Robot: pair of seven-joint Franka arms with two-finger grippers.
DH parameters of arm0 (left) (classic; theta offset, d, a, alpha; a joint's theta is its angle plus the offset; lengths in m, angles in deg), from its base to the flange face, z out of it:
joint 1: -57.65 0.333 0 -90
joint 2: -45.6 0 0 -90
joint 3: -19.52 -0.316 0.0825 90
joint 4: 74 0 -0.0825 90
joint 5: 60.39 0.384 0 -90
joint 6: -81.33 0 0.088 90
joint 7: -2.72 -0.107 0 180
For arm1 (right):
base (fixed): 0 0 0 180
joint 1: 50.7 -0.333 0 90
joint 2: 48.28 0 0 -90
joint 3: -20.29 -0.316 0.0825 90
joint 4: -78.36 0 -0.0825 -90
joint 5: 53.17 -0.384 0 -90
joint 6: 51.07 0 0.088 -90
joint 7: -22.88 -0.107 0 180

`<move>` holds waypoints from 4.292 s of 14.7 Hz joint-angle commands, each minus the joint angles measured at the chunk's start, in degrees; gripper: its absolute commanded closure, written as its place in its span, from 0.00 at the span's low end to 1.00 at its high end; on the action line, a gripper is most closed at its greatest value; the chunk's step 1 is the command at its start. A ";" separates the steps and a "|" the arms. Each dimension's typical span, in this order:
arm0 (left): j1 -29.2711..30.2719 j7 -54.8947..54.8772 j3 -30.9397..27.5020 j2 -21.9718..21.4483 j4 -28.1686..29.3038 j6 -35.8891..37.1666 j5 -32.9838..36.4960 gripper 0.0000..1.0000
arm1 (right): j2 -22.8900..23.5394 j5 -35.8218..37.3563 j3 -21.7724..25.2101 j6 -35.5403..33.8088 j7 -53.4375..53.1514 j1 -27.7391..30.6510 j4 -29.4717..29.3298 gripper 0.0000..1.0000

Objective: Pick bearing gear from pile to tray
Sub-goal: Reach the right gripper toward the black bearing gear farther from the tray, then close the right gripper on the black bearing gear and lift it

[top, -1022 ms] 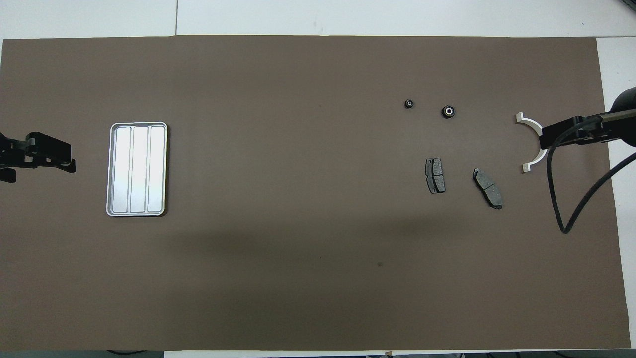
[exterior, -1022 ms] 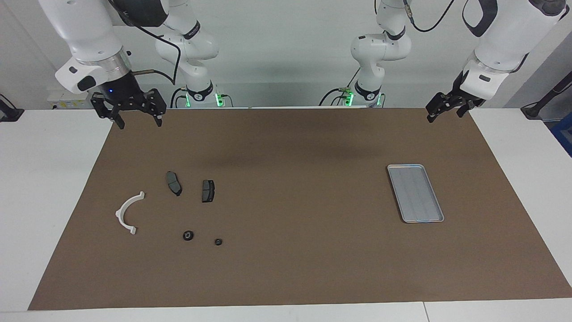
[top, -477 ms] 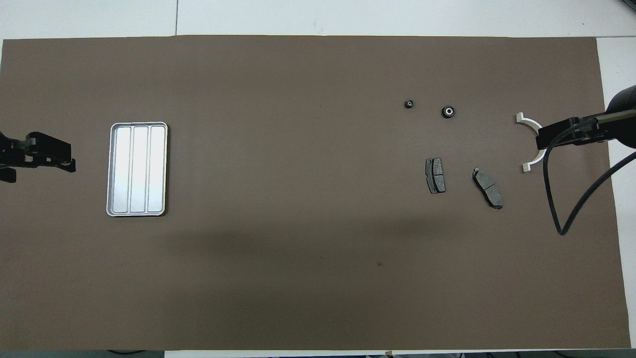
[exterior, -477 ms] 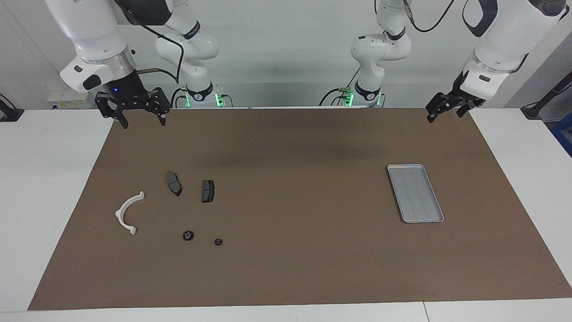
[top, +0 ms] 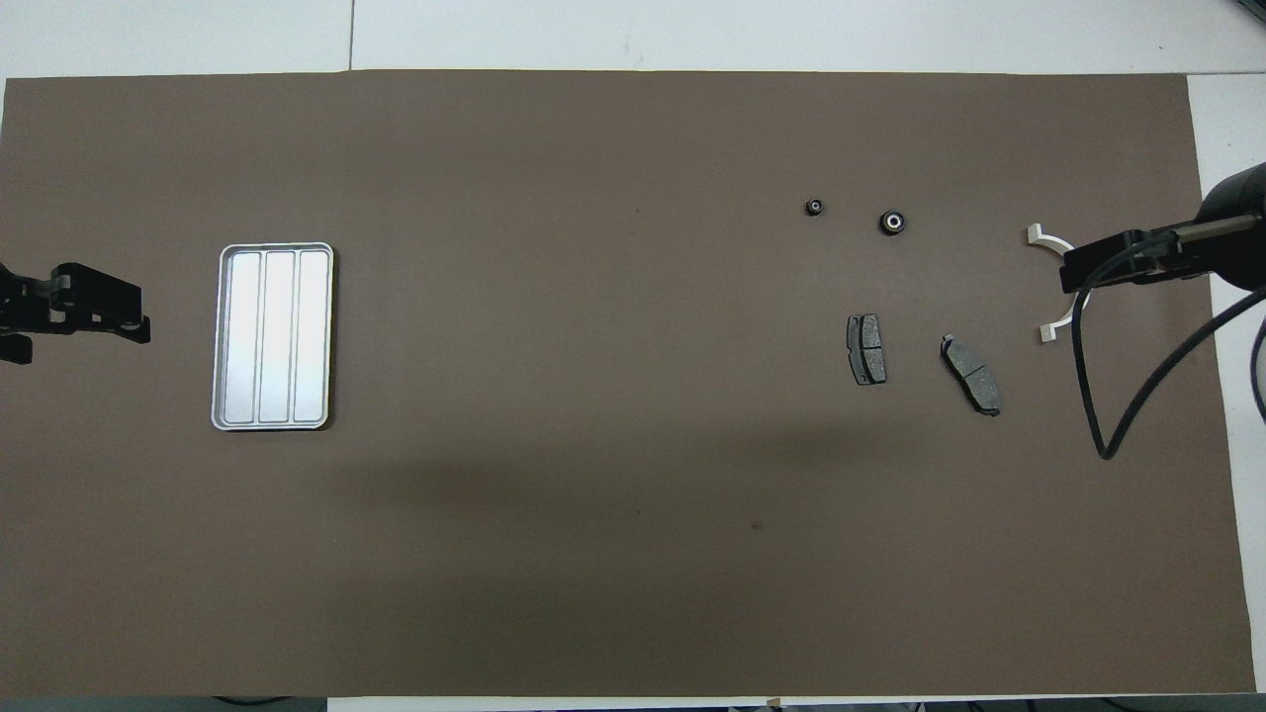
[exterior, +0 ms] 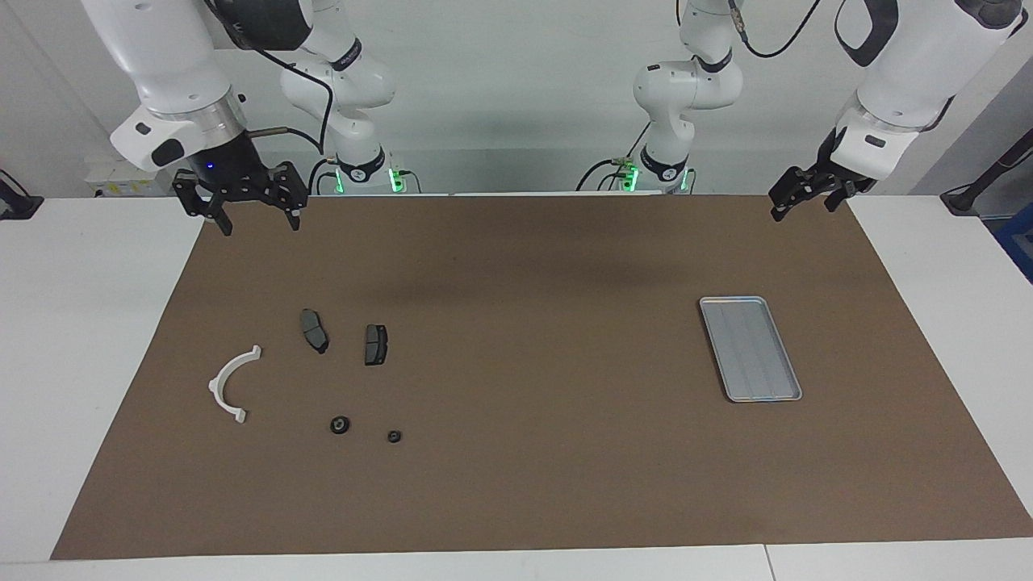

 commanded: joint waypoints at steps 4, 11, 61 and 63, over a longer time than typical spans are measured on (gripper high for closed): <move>0.22 -0.30 0.17 -0.92 0.99 0.42 -0.36 0.00 | 9.12 0.63 -0.18 10.19 -0.92 -0.04 2.41 0.00; 0.22 -0.38 0.17 -0.92 0.99 0.42 -0.36 0.00 | 20.63 2.83 -0.09 21.17 -13.48 -3.54 2.67 0.00; 0.22 -0.38 0.17 -0.92 0.99 0.51 -0.36 0.00 | 36.56 1.77 -0.09 33.67 -18.33 -1.71 -1.64 0.81; 0.22 -0.38 0.17 -0.92 0.99 0.42 -0.36 0.00 | 36.47 1.77 -0.09 33.58 -18.24 -1.71 -1.64 1.00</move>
